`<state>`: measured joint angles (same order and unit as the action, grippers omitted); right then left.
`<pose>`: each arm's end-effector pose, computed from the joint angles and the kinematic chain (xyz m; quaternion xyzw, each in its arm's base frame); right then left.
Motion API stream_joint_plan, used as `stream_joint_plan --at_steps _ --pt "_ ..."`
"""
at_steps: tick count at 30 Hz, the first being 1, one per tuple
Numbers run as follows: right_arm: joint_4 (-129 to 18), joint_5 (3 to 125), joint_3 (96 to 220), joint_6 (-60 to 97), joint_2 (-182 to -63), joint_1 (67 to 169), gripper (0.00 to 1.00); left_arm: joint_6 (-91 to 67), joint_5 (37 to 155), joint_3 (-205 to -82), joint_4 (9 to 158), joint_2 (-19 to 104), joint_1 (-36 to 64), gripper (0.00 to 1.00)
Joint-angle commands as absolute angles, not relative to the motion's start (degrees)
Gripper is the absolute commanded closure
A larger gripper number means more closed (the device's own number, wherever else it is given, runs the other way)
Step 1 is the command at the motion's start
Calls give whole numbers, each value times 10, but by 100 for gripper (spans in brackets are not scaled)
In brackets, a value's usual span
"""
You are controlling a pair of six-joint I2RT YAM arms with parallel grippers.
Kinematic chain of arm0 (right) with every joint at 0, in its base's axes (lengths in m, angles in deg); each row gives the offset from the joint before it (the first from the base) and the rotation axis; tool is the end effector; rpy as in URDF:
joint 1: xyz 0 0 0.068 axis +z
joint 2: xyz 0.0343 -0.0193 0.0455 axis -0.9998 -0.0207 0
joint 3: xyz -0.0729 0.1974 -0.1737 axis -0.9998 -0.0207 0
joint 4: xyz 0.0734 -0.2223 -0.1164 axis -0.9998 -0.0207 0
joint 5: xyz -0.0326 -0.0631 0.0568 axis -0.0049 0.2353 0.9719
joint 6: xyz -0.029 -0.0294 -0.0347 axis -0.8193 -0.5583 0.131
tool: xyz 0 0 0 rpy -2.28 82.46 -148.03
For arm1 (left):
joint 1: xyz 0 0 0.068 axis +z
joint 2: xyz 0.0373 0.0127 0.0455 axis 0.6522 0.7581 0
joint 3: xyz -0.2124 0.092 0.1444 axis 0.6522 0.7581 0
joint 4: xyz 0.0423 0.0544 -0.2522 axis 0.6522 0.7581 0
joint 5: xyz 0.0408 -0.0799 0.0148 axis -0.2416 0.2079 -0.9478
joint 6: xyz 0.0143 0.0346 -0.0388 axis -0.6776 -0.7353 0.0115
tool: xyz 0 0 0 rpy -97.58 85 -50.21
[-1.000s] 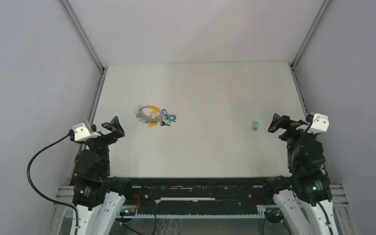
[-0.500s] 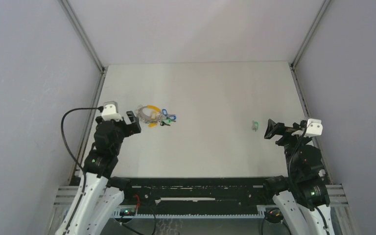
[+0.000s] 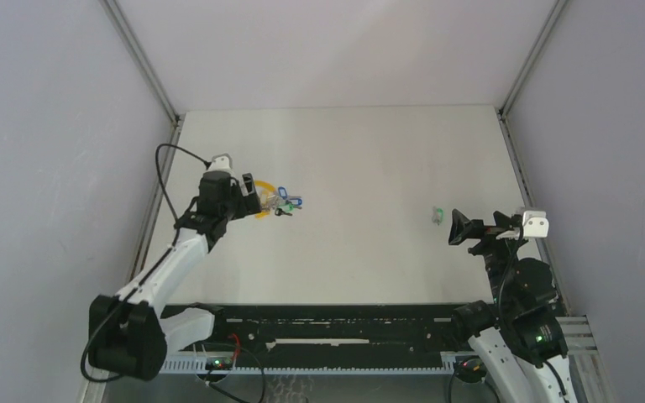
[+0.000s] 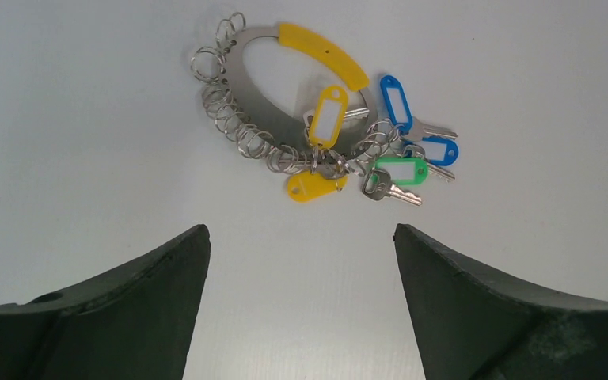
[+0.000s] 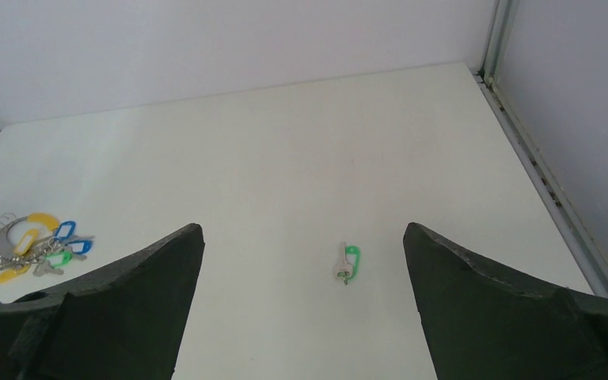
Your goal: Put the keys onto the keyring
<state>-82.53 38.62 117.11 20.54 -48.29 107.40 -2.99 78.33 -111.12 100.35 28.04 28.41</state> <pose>0.0559 0.0074 0.3128 0.0481 0.7060 0.0608 0.7039 0.2271 -0.0434 0.2472 -0.1018 0.8823 -0.0566 0.4561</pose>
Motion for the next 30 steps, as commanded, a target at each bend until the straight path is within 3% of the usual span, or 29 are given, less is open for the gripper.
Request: stream_joint_plan --at_steps 1,9,14,18,30 --pt "-795 390 1166 194 -467 1086 4 -10 803 -1172 952 353 289 10" --pt "-790 387 1161 192 -456 1096 4 -12 834 -1239 942 493 294 22" --pt "-784 388 1156 190 -452 1101 5 -1 849 -1273 943 569 295 47" --pt "-783 388 1154 187 -453 1106 5 14 852 -1294 953 616 295 57" --pt "-779 386 1152 185 -448 1107 5 24 906 -1288 971 647 279 67"
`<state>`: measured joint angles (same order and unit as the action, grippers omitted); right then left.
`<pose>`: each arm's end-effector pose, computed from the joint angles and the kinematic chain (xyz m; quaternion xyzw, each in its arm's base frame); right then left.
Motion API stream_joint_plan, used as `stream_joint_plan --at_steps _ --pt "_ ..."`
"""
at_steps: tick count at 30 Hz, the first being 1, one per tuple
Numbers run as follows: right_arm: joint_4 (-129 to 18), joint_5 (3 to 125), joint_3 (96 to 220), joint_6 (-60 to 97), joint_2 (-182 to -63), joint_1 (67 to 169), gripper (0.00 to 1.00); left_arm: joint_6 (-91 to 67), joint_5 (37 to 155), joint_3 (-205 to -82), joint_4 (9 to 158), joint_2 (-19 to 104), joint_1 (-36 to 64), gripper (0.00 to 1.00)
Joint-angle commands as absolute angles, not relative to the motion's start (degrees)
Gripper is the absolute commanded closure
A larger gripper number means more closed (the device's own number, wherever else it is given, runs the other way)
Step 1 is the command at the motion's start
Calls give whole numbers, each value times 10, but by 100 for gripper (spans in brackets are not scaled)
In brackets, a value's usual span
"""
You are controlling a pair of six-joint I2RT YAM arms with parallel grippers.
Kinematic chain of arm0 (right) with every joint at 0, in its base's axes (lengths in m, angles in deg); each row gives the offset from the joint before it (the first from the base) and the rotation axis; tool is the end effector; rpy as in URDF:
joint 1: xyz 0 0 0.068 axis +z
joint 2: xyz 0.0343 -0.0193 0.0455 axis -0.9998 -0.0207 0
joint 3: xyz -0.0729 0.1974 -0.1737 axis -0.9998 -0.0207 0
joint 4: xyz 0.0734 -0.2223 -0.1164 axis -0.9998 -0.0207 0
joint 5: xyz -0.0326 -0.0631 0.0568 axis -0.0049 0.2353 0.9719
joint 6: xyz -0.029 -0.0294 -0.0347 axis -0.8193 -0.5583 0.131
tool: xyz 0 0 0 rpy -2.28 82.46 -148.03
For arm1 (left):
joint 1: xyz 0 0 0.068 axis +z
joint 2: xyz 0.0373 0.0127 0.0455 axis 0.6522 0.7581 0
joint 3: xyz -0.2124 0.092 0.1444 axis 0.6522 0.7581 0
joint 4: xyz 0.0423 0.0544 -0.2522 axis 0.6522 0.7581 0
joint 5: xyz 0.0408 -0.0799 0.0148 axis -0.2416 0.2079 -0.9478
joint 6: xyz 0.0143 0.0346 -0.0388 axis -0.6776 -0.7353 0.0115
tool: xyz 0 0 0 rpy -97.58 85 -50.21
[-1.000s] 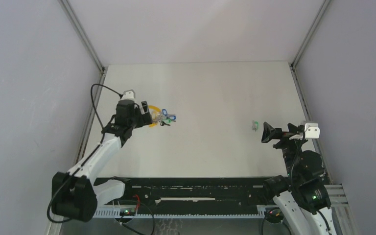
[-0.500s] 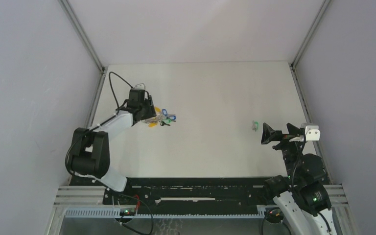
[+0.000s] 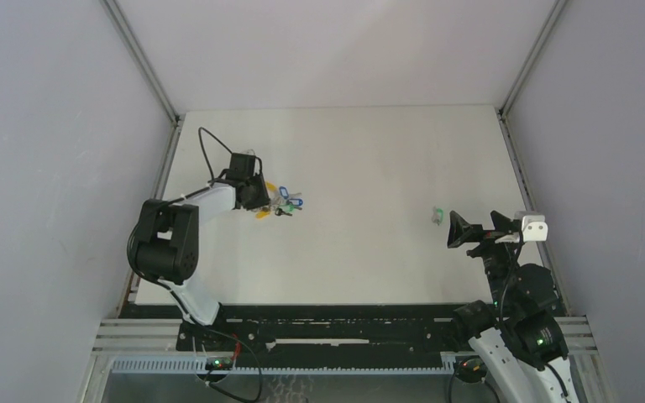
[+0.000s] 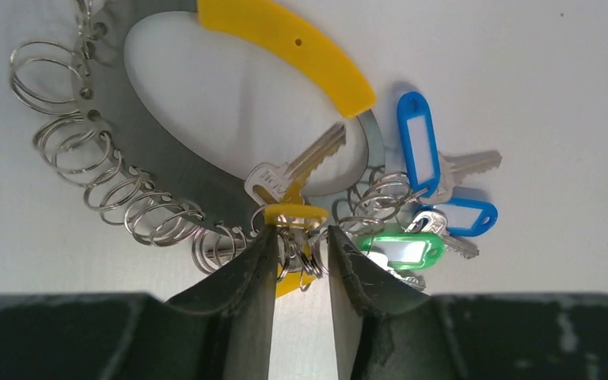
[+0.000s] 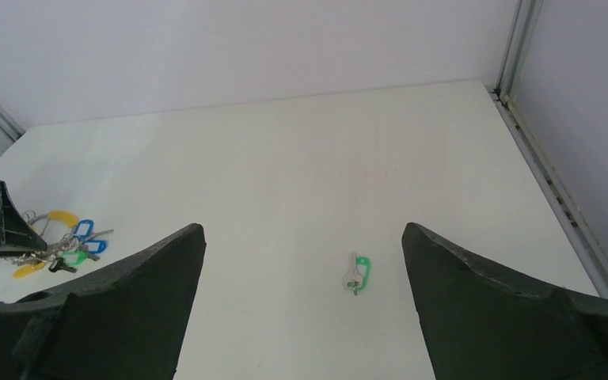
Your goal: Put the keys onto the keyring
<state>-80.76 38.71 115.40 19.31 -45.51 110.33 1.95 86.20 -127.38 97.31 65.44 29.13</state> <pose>0.0512 0.0087 0.3089 0.0266 0.6902 0.0787 0.7188 0.3381 -0.0681 0.1643 -0.1198 0.9433 -0.0846 0.2979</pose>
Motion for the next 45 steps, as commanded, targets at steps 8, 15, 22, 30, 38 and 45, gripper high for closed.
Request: stream_joint_plan --at_steps 8,15,22,30,38,45 --pt "-781 388 1152 186 -446 1108 6 12 928 -1292 987 632 194 76" --pt "-783 387 1153 186 -446 1107 6 32 936 -1291 987 597 89 72" --pt "-783 394 1152 187 -447 1107 6 28 886 -1286 1013 540 50 62" --pt "-782 394 1152 185 -449 1107 7 -19 760 -1288 1080 533 26 56" --pt "-786 394 1152 184 -450 1107 8 -26 726 -1300 1095 592 26 60" --pt "-784 394 1152 184 -451 1106 8 -38 711 -1319 1095 632 26 59"
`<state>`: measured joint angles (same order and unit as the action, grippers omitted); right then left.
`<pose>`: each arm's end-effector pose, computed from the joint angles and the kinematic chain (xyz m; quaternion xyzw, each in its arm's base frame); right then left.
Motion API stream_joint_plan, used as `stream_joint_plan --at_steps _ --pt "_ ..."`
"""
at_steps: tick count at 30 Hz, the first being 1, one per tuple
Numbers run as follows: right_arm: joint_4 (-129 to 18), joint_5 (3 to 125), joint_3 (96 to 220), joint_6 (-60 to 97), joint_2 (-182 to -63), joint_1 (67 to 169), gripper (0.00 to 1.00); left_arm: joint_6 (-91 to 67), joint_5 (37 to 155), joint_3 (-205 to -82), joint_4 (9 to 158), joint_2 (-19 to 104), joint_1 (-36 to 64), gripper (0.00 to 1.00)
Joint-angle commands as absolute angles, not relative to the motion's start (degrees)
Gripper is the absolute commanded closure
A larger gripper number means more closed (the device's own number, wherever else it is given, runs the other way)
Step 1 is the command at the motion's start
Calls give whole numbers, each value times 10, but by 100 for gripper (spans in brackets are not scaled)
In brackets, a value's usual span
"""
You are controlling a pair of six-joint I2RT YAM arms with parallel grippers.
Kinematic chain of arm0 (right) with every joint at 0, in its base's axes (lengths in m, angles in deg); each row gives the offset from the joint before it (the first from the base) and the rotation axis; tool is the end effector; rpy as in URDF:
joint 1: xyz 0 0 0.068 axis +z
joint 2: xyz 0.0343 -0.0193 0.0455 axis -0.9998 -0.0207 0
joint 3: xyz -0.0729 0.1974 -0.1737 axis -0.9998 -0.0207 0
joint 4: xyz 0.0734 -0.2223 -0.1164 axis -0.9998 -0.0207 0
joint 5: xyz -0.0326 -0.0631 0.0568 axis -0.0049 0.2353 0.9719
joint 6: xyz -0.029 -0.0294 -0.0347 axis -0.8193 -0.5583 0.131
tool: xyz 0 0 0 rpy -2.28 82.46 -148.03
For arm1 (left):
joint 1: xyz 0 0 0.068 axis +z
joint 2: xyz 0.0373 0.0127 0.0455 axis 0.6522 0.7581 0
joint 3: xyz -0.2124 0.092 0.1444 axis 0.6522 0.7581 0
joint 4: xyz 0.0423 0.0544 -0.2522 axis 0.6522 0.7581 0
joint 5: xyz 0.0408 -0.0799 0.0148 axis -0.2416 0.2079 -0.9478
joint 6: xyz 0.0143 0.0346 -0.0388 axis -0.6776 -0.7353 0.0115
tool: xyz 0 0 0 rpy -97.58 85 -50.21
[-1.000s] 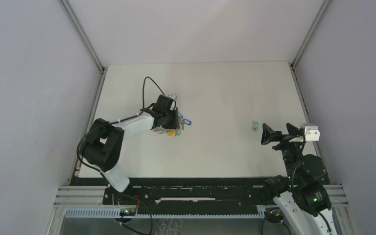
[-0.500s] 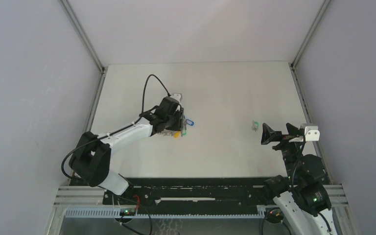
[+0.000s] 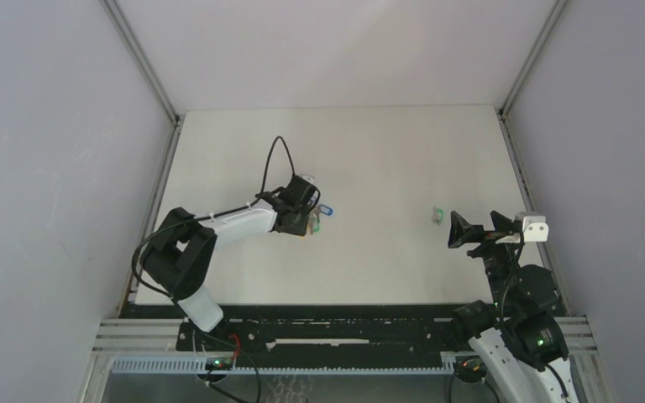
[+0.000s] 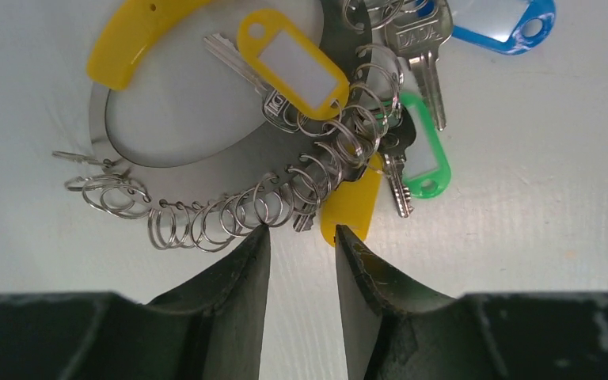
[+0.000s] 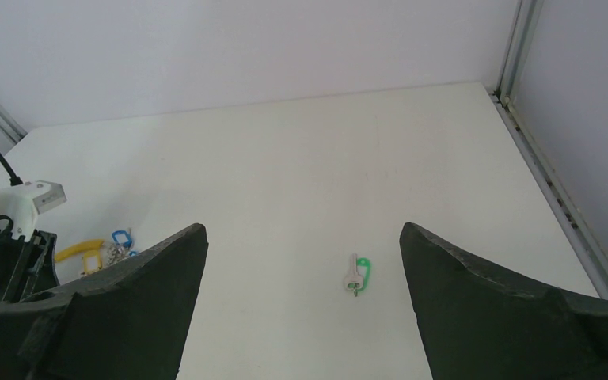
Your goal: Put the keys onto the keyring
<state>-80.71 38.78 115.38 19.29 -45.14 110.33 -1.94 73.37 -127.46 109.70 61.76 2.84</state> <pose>0.0501 0.0083 0.3091 0.0267 0.6878 0.0800 0.7210 0.2589 -0.1899 0.1734 0.1067 0.9582 -0.0096 0.2652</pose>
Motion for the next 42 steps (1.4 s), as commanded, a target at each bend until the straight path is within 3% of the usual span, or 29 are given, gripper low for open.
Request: stream_joint_plan --at_steps 1,18,32,42 --pt "-785 394 1152 184 -452 1106 8 -39 712 -1322 1095 636 26 59" --pt "-784 396 1152 184 -453 1106 10 -11 630 -1332 1071 636 33 59" --pt "-783 401 1151 183 -452 1108 11 -38 663 -1347 1051 654 11 53" --pt "-785 399 1151 183 -451 1108 12 -36 646 -1373 1075 700 22 61"
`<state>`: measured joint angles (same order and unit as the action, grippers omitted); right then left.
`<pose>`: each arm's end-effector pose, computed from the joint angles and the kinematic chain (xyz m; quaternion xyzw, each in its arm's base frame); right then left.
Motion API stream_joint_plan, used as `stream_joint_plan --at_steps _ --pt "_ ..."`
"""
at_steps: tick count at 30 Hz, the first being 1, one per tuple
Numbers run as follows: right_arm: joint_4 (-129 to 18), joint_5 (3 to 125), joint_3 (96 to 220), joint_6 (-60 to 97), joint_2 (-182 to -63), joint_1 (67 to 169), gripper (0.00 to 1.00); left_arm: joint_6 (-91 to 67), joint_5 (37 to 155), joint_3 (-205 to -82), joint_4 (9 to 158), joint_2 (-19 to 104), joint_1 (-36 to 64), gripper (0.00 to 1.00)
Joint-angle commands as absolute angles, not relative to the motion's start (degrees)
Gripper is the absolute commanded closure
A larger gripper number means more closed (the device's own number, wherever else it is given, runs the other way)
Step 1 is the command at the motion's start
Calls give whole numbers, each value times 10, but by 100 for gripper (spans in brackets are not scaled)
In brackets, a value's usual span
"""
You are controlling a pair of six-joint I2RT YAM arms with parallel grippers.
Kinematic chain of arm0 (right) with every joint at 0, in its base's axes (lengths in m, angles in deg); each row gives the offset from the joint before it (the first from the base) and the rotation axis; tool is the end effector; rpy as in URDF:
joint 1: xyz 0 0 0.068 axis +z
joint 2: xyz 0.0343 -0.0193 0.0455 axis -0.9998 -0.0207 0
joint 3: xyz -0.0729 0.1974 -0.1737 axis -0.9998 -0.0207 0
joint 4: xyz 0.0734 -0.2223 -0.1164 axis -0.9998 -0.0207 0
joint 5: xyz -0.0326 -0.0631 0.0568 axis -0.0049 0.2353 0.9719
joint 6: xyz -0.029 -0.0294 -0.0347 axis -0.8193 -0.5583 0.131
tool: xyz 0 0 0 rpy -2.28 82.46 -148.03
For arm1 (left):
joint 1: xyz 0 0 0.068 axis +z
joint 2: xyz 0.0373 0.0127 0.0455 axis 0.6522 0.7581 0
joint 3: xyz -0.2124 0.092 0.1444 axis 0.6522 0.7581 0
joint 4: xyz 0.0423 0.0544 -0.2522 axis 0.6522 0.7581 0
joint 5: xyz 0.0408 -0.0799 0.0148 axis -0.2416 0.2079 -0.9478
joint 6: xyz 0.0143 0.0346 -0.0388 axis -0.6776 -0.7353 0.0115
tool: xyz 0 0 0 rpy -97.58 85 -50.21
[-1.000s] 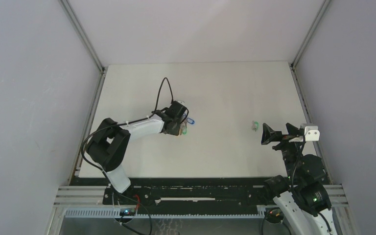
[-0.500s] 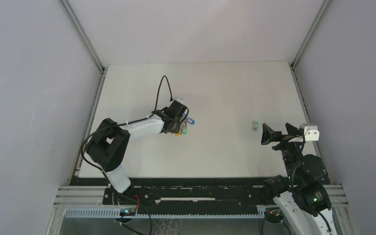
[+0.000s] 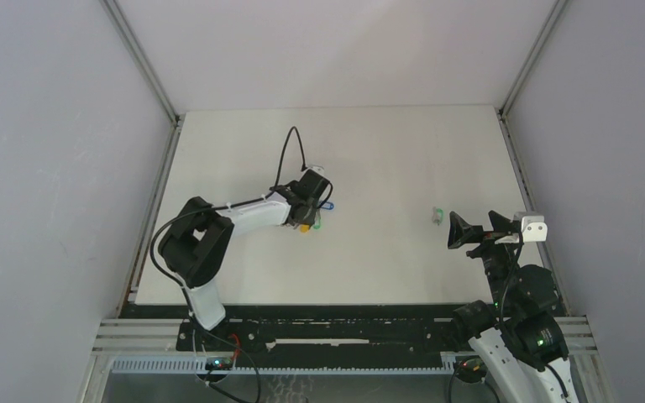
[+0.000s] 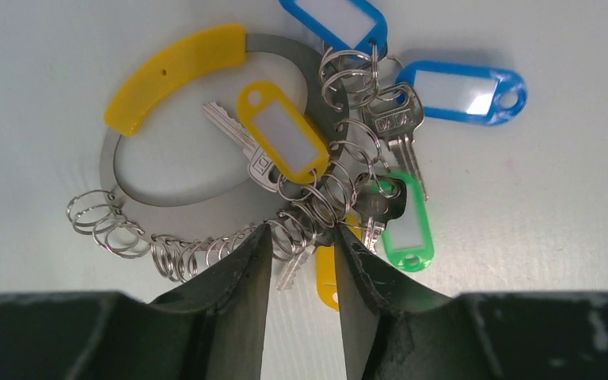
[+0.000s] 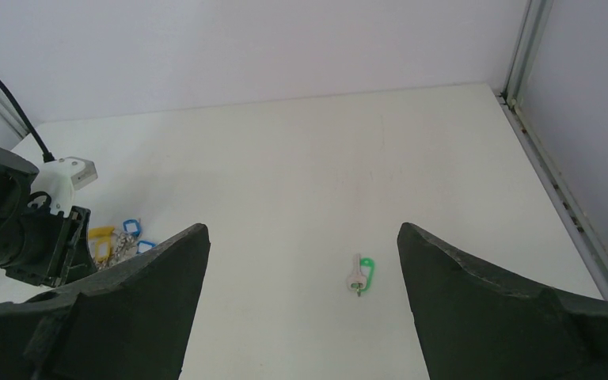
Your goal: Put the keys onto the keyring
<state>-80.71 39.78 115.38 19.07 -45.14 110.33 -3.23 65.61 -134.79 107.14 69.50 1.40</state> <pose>0.0501 0.0089 0.3091 0.0191 0.6880 0.0846 0.7205 0.2858 -0.2164 0.1696 0.1079 0.9438 0.0381 0.3102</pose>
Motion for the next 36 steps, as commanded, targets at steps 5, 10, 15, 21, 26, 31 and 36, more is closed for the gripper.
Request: stream_joint_plan --at_steps 5,10,15,21,26,31,36 --pt "-785 400 1151 183 -451 1108 11 -28 669 -1357 1069 690 24 62" --pt "-785 402 1152 182 -450 1107 12 -21 659 -1331 1073 681 26 62" --pt "-785 403 1152 183 -449 1108 12 -15 653 -1310 1070 659 36 62" --pt "-786 404 1152 183 -447 1107 12 -12 669 -1291 1049 637 56 64" --pt "-786 407 1152 183 -447 1108 12 -12 687 -1287 1033 629 69 65" --pt "-787 408 1152 182 -447 1108 12 -14 707 -1280 1016 626 85 71" --pt "-787 409 1152 182 -447 1108 13 -15 748 -1269 996 625 105 73"
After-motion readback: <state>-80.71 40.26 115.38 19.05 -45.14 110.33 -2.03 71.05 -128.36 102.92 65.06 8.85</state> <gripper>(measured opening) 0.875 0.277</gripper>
